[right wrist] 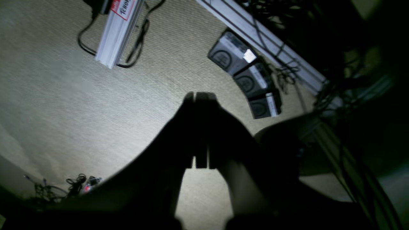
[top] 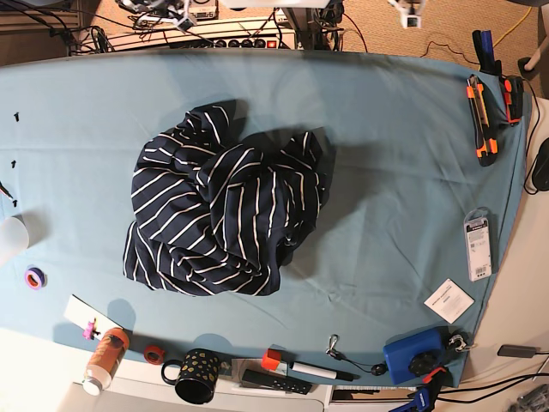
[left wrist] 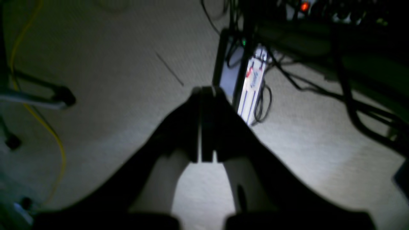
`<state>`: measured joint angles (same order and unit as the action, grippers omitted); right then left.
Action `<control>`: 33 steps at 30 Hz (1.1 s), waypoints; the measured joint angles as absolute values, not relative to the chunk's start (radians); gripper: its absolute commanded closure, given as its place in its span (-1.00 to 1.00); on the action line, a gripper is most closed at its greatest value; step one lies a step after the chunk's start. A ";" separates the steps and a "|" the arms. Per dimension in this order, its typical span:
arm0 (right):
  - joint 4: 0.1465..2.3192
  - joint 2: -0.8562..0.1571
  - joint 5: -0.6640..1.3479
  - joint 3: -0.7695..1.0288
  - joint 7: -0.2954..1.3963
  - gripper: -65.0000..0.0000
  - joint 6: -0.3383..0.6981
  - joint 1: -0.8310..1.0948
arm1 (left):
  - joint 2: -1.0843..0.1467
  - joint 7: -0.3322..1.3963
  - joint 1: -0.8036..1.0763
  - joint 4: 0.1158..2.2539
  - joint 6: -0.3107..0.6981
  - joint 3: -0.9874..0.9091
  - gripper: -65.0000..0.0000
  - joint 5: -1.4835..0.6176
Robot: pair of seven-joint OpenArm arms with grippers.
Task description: Layout the t-shirt on the table in an organized manner, then fold the t-shirt properly
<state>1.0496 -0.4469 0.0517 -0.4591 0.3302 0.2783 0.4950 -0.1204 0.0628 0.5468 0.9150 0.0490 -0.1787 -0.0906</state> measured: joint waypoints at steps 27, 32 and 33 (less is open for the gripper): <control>1.943 -0.521 0.318 -0.057 0.682 1.00 0.256 0.966 | -0.195 0.471 1.159 2.009 0.050 -0.308 1.00 -0.247; 2.090 -0.524 0.462 0.107 0.734 1.00 0.358 1.001 | -0.194 0.611 1.188 2.183 0.051 -0.425 1.00 -0.378; 2.112 -0.524 0.487 0.134 0.740 1.00 0.366 1.000 | -0.195 0.616 1.188 2.212 0.049 -0.448 1.00 -0.395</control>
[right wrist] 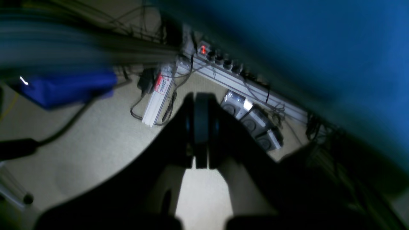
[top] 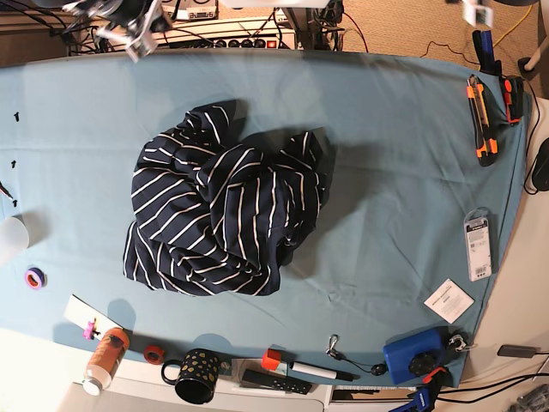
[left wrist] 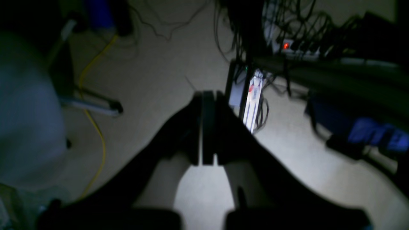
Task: Layout the t-shirt on the table in an organized manner, then fold the t-shirt properly
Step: 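Lower both grippers onto the crumpled striped shirt and grasp its edges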
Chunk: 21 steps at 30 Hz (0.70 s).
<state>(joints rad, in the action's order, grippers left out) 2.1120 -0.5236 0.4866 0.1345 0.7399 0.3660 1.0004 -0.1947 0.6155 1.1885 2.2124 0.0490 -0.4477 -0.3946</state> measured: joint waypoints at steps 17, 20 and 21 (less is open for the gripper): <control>2.205 -0.516 0.599 0.277 0.748 1.00 0.386 0.760 | -0.194 0.493 0.992 2.340 0.274 -0.526 1.00 -0.428; 2.205 -0.511 0.584 0.276 0.752 1.00 0.392 0.700 | -0.194 0.492 0.922 2.340 0.289 -0.526 1.00 -0.428; 2.205 -0.512 0.563 0.276 0.752 1.00 0.393 0.682 | -0.194 0.492 0.906 2.340 0.289 -0.527 1.00 -0.428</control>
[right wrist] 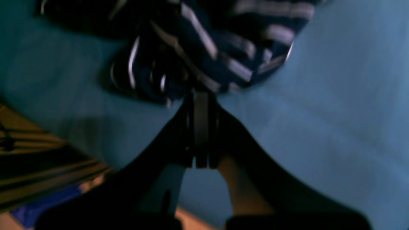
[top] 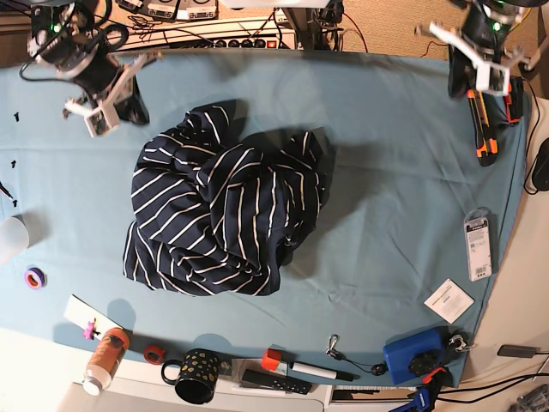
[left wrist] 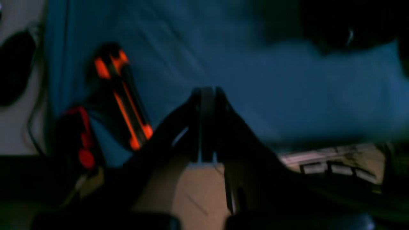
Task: Layout the t-shirt on the table in an organized manner, then fold the t-shirt properly
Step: 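Lower both grippers onto the crumpled striped shirt and grasp its edges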
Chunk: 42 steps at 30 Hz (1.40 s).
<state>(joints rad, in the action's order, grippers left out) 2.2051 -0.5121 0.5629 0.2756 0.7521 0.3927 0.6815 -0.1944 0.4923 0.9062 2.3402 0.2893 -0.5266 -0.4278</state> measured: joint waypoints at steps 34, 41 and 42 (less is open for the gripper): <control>1.812 -0.318 0.168 -0.203 0.714 0.53 0.322 0.286 | -0.192 0.462 0.804 2.340 0.289 -0.527 -0.18 -0.423; 1.917 -0.316 0.099 -0.207 0.813 1.00 0.282 0.297 | -0.191 0.462 0.789 2.340 0.289 -0.527 -0.18 -0.424; 1.957 -0.315 0.077 -0.196 0.817 1.00 0.275 0.300 | -0.191 0.462 0.789 2.340 0.289 -0.527 -0.18 -0.424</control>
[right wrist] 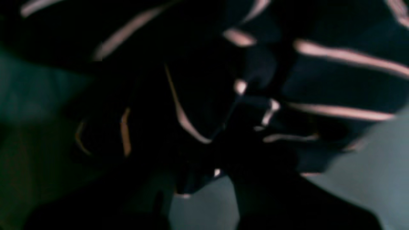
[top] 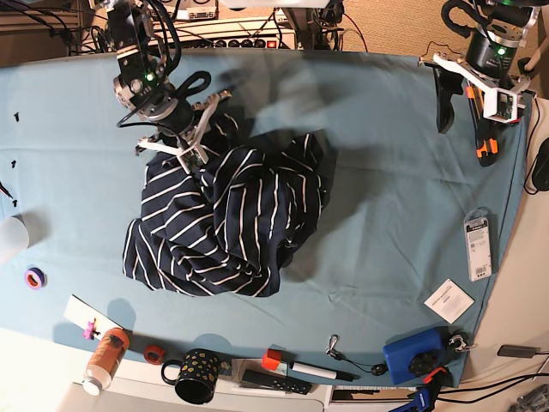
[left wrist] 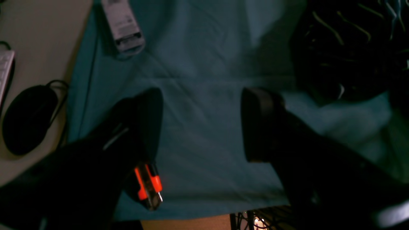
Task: Layout the t-shirt on the table in an organized manner, then fold the t-shirt properly
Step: 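Lower both grippers onto the crumpled striped shirt and grasp its edges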
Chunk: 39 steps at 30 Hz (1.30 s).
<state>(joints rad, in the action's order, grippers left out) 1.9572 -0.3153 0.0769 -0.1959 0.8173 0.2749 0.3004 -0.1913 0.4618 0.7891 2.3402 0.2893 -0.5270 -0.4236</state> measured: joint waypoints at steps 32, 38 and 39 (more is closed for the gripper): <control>2.036 -0.311 0.166 0.314 0.736 1.00 0.202 0.291 | -0.162 0.405 0.497 2.181 0.210 0.331 -0.18 -0.099; 2.036 -0.310 0.157 0.314 0.736 1.00 0.202 0.291 | -0.077 0.389 0.382 2.000 0.205 0.455 -0.18 0.013; 2.036 -0.311 0.154 0.314 0.736 1.00 0.202 0.291 | -0.063 0.391 0.364 1.969 0.207 0.464 -0.18 0.042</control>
<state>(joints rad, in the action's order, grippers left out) 2.0361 -0.3107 0.1543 0.3141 0.7364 0.2020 0.2913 -0.0631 0.3912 0.3641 1.9690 0.2066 0.4641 0.0422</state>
